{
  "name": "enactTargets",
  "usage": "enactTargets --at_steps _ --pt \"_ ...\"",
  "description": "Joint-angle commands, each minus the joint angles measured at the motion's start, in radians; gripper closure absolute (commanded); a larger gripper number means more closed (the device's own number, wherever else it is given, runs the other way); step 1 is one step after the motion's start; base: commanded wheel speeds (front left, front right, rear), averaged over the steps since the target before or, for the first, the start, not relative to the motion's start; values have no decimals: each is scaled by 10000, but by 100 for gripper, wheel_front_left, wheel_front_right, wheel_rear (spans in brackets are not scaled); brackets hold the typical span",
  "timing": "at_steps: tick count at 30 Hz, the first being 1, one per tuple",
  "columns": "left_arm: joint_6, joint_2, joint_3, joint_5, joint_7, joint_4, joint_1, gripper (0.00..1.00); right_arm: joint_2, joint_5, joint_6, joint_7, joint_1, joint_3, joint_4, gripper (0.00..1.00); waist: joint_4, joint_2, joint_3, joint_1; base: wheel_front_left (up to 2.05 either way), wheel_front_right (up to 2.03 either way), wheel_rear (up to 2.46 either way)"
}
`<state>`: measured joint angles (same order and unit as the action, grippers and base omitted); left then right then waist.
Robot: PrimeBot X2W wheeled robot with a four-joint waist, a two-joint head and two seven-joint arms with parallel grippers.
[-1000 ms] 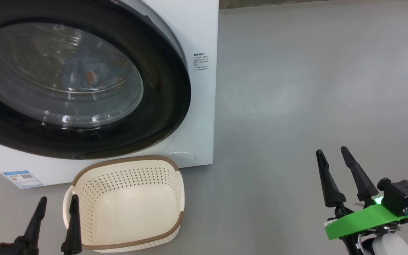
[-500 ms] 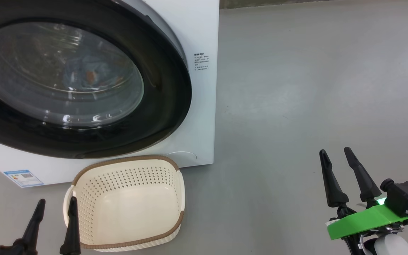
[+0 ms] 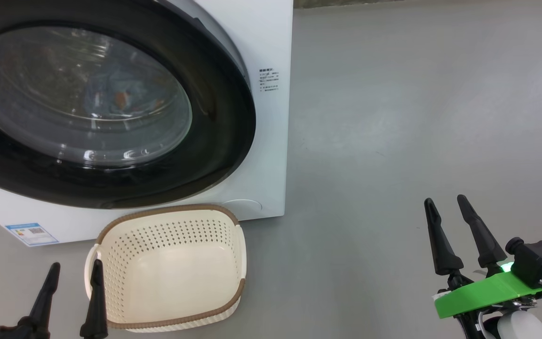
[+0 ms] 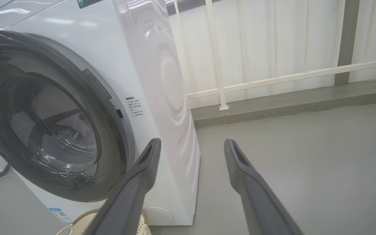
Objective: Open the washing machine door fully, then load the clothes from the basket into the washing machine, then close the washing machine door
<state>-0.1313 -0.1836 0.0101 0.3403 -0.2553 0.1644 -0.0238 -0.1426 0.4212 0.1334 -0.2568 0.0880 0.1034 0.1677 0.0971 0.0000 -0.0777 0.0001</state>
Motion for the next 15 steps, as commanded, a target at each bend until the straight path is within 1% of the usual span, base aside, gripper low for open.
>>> enactTargets --at_steps 1,2,3,8,12,15 --pt "6 -126 397 -81 -65 -304 206 0 -87 -152 -27 -49 47 196 -287 0 -14 0 -8 -1 0 0 0" --pt "6 -109 424 -86 -65 -308 215 0 -84 -155 -27 -49 52 197 -292 0 -23 0 -16 -1 0 0 0" --pt "0 67 35 5 0 31 0 100 11 9 2 2 -1 2 34 100 -19 0 -14 0 0 0 0" --pt "0 392 -91 95 36 493 -65 100 232 103 2 29 -177 61 558 100 -23 0 -15 1 0 0 0" --pt "0 413 -65 406 122 473 -50 100 234 406 1 99 -177 30 543 100 -44 0 5 7 0 0 0" --pt "1 434 -46 710 209 479 -26 100 232 708 0 170 -183 -6 543 100 -72 0 49 23 0 0 0"
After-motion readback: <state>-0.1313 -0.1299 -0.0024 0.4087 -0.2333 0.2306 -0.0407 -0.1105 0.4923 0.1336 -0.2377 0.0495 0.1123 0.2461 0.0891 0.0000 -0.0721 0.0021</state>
